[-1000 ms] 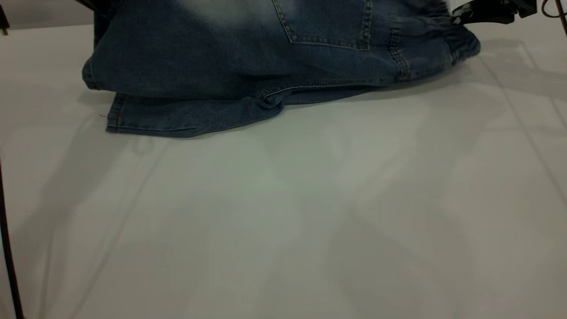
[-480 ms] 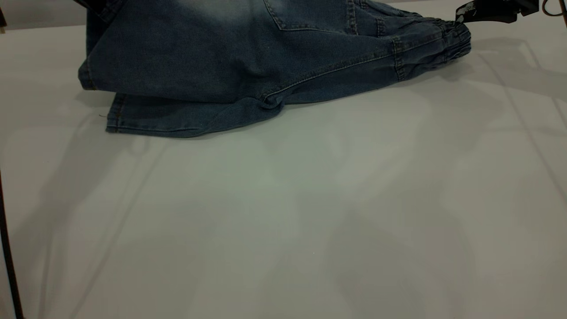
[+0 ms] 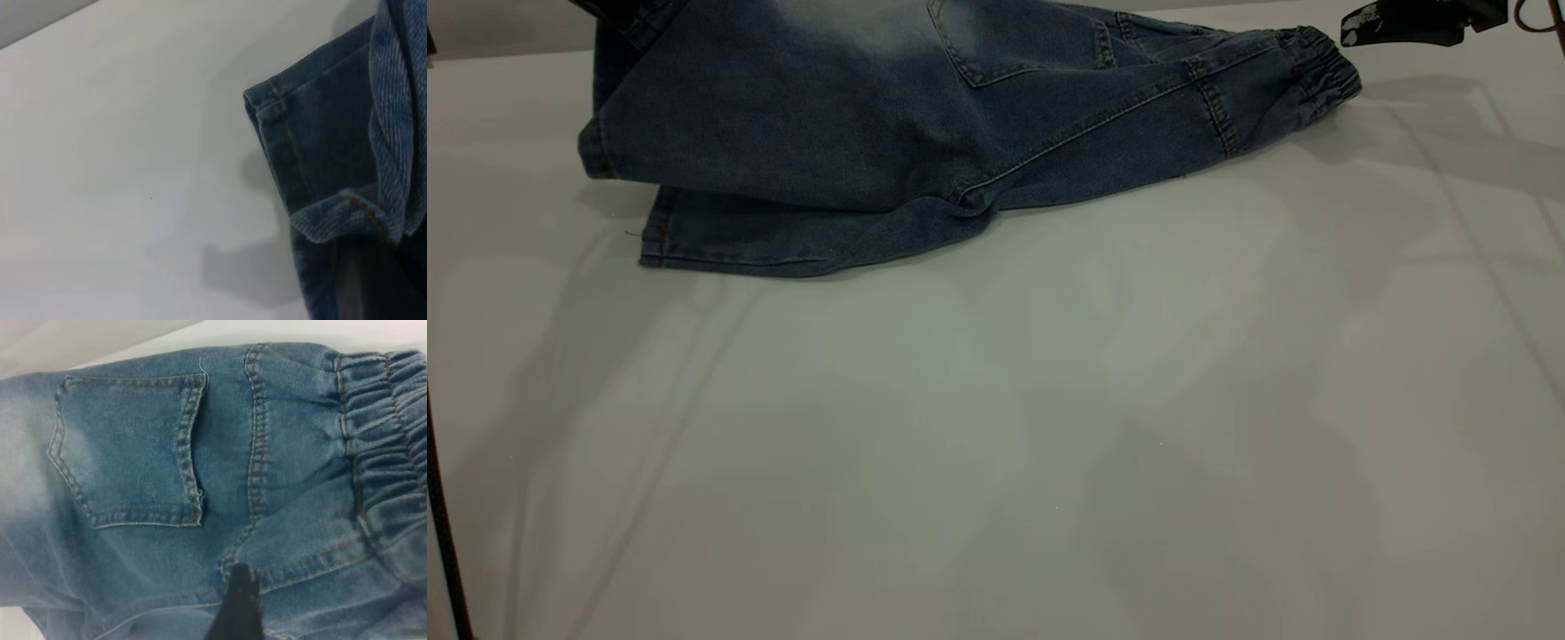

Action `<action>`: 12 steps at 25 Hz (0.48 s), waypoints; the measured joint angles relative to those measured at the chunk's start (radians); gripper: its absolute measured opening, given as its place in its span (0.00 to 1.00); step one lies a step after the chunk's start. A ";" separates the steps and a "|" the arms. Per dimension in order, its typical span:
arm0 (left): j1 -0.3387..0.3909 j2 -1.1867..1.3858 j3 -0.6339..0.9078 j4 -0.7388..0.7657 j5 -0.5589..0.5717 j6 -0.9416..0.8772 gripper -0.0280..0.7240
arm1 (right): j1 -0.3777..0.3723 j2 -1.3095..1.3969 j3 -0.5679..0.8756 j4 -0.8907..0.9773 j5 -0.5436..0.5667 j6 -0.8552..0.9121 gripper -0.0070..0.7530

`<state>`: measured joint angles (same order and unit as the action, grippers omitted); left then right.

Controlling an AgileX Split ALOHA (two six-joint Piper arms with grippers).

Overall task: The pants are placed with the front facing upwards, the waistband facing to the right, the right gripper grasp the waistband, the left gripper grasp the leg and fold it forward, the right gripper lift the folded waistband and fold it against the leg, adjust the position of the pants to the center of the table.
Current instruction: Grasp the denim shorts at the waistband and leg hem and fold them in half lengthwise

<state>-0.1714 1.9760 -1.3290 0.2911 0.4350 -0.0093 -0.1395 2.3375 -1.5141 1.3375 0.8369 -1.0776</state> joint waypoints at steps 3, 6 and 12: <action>-0.001 0.000 0.000 -0.002 0.001 0.000 0.15 | 0.000 0.000 0.000 0.000 0.000 0.000 0.78; -0.001 0.000 0.000 -0.004 0.009 0.000 0.30 | 0.000 0.000 0.000 0.000 0.000 0.000 0.78; -0.001 0.000 0.000 -0.007 0.007 -0.003 0.65 | -0.004 0.000 0.000 0.007 0.001 0.003 0.78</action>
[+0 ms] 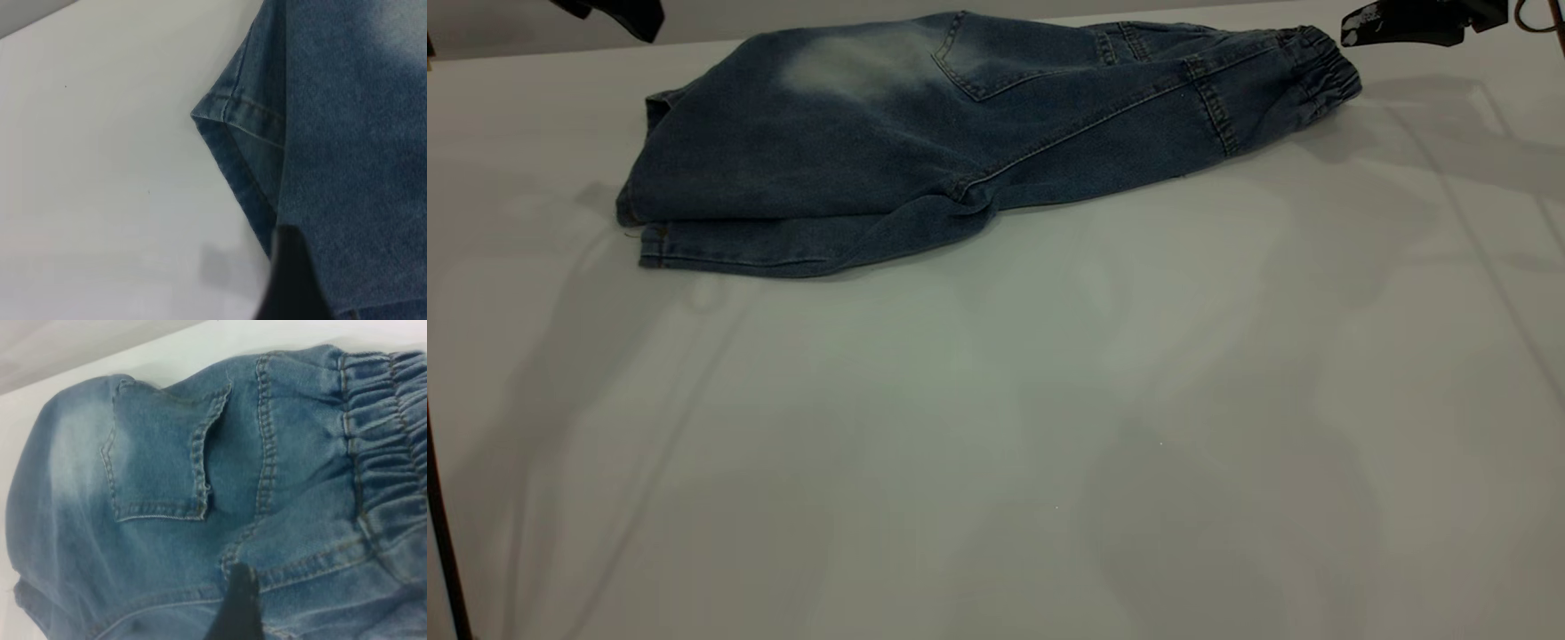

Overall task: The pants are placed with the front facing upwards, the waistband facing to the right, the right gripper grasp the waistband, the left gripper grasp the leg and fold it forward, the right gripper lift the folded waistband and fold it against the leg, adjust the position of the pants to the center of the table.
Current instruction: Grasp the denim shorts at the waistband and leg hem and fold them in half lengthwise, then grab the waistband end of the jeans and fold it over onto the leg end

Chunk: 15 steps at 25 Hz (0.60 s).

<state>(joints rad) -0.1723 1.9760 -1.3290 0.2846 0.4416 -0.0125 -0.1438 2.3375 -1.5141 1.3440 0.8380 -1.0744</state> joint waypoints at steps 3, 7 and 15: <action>0.000 0.000 0.000 0.000 -0.013 -0.001 0.73 | -0.022 -0.001 0.000 0.026 0.024 0.003 0.78; 0.000 0.000 0.000 0.000 -0.025 -0.006 0.75 | -0.084 -0.005 0.000 0.050 0.112 0.043 0.78; 0.000 -0.003 0.000 0.000 -0.066 -0.061 0.75 | -0.227 0.000 0.000 -0.034 0.313 0.139 0.78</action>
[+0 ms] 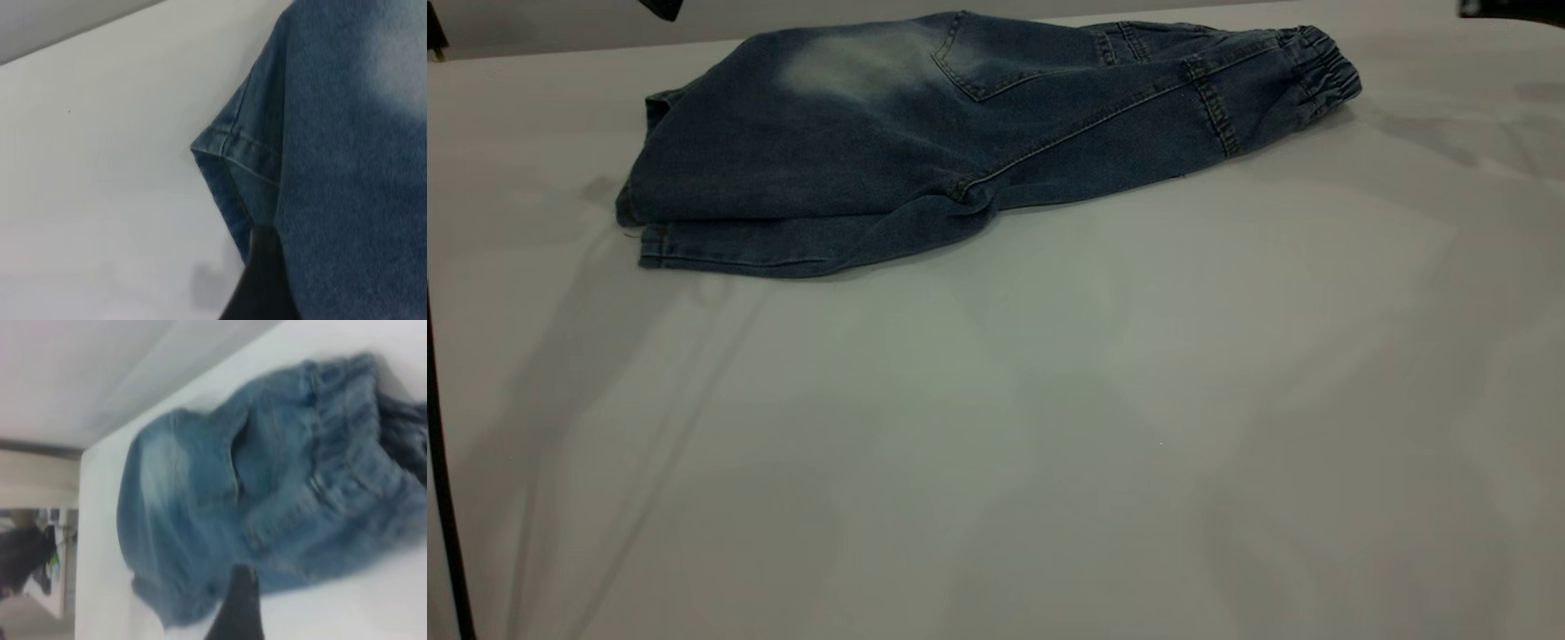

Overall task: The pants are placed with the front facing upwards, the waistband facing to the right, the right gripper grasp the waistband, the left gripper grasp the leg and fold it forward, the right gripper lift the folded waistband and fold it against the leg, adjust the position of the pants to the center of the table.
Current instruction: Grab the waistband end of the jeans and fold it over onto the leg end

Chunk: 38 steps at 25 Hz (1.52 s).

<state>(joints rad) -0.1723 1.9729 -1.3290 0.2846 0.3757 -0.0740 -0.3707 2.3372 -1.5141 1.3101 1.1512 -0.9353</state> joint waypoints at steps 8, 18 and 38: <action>0.000 0.000 0.000 0.000 -0.010 -0.018 0.75 | 0.002 0.063 0.001 -0.026 -0.013 0.016 0.78; 0.000 0.000 0.000 0.000 -0.014 -0.018 0.75 | 0.002 0.171 0.000 0.109 0.034 -0.027 0.78; 0.000 0.000 0.000 0.000 -0.031 -0.037 0.75 | 0.094 0.176 0.000 0.165 -0.161 -0.039 0.78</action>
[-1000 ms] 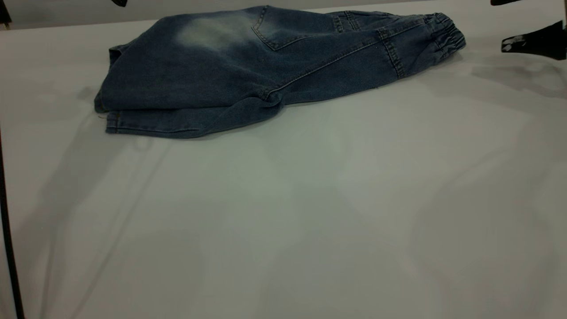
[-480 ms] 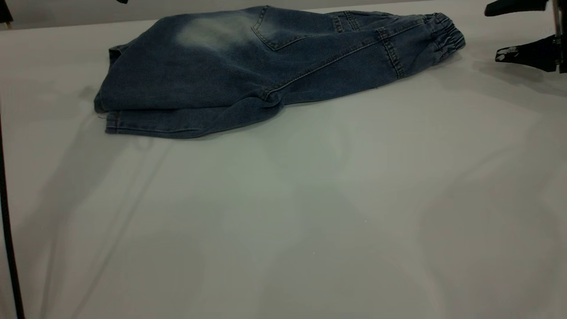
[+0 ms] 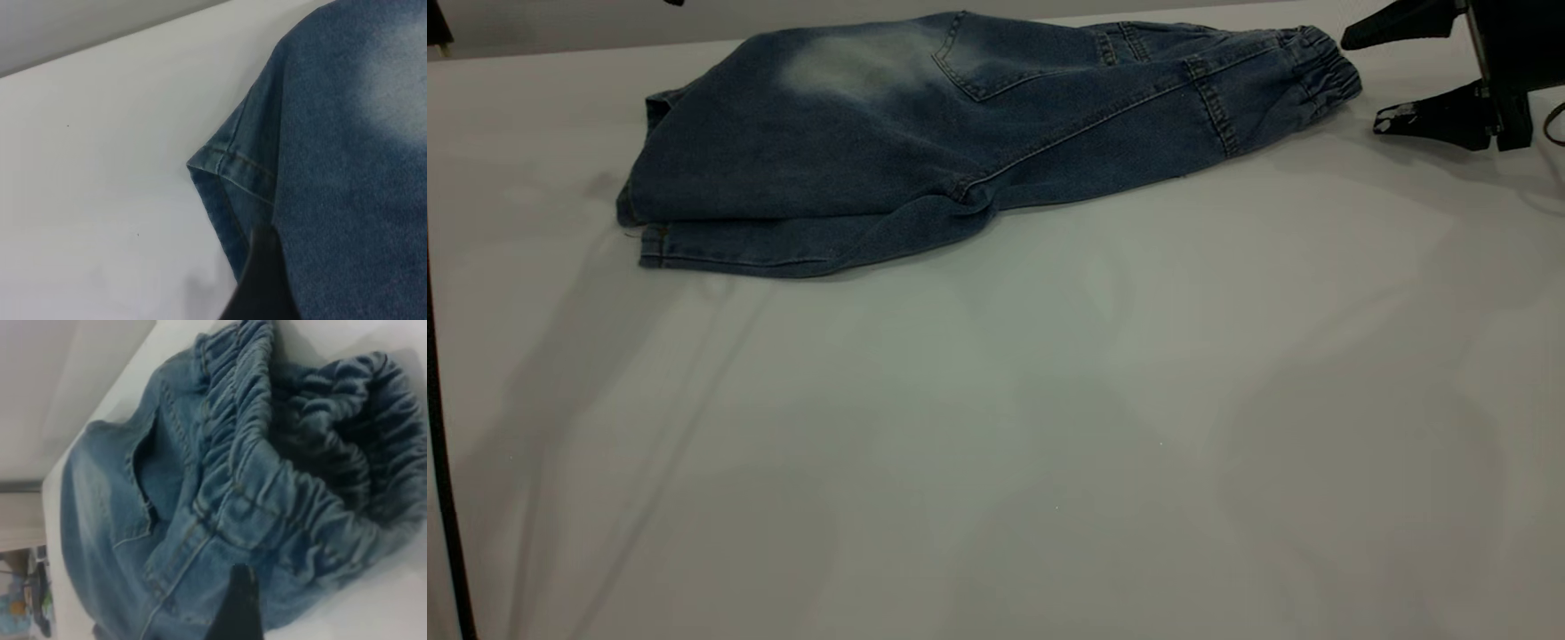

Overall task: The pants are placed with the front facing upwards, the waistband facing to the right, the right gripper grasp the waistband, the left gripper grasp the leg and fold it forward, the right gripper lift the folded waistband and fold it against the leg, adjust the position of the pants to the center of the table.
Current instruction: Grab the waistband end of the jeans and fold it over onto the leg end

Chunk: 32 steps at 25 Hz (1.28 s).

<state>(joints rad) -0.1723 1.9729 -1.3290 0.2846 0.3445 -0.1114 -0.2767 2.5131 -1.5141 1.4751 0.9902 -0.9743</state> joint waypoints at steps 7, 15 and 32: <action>0.000 0.000 0.000 0.000 -0.004 0.000 0.75 | 0.008 0.005 0.000 0.027 -0.003 0.000 0.78; 0.000 0.000 0.000 0.001 -0.011 0.000 0.75 | 0.019 0.070 -0.041 0.083 0.041 -0.019 0.78; 0.000 0.000 0.000 0.002 -0.010 -0.002 0.75 | 0.128 0.141 -0.206 0.059 0.057 0.064 0.78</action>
<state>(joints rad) -0.1723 1.9729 -1.3290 0.2866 0.3342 -0.1134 -0.1490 2.6539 -1.7205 1.5346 1.0473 -0.9105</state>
